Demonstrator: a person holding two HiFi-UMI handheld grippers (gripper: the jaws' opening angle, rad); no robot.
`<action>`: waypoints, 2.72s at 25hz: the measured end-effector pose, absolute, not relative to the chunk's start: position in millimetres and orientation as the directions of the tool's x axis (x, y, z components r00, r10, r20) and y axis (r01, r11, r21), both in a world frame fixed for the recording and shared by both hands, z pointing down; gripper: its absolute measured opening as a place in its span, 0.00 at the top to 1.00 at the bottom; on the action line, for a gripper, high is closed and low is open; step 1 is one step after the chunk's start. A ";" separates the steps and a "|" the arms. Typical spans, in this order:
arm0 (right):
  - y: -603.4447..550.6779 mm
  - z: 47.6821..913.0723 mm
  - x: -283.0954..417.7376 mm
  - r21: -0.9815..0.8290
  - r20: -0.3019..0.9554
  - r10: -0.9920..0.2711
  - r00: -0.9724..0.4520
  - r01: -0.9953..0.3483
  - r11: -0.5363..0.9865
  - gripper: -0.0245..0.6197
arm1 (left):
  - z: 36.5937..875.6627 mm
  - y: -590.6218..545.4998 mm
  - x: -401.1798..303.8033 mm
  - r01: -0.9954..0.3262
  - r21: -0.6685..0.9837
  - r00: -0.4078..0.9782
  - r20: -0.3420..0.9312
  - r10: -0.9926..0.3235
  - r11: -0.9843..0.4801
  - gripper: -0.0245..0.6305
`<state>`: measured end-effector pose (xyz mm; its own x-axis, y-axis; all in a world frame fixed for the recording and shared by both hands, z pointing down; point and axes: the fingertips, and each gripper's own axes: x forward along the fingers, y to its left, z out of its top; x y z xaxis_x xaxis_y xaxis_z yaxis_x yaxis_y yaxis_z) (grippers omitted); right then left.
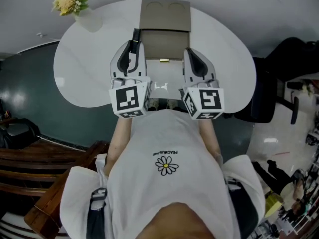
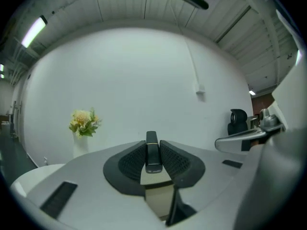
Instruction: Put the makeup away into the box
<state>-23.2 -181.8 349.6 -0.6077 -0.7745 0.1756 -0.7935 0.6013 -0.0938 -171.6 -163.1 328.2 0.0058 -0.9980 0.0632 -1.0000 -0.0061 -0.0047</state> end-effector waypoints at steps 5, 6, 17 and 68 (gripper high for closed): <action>-186.0 350.7 -17.5 -0.096 0.179 -0.782 -0.597 -0.801 0.591 0.91 | 330.2 -147.0 -155.0 -1.000 -0.002 -0.015 -0.022 -1.000 0.015 0.80; -186.9 350.6 -16.3 -0.096 0.179 -0.783 -0.596 -0.802 0.589 0.91 | 332.3 -147.0 -154.0 -1.000 0.000 -0.013 -0.016 -1.000 0.013 0.80; -191.8 354.0 -12.9 -0.100 0.184 -0.792 -0.583 -0.812 0.575 0.92 | 335.0 -157.2 -159.4 -1.000 -0.017 -0.014 -0.025 -1.000 0.015 0.80; -182.9 382.5 42.8 -0.116 0.279 -0.856 -0.436 -0.900 0.421 0.92 | 569.4 -259.3 -135.5 -0.995 0.061 0.098 0.732 -0.674 -0.078 0.72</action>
<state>42.8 -182.9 382.5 -0.4362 -0.8556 0.2786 -0.8996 0.4209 -0.1159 -135.5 -259.3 569.4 0.0981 -0.6743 0.7319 -0.9950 -0.0782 0.0614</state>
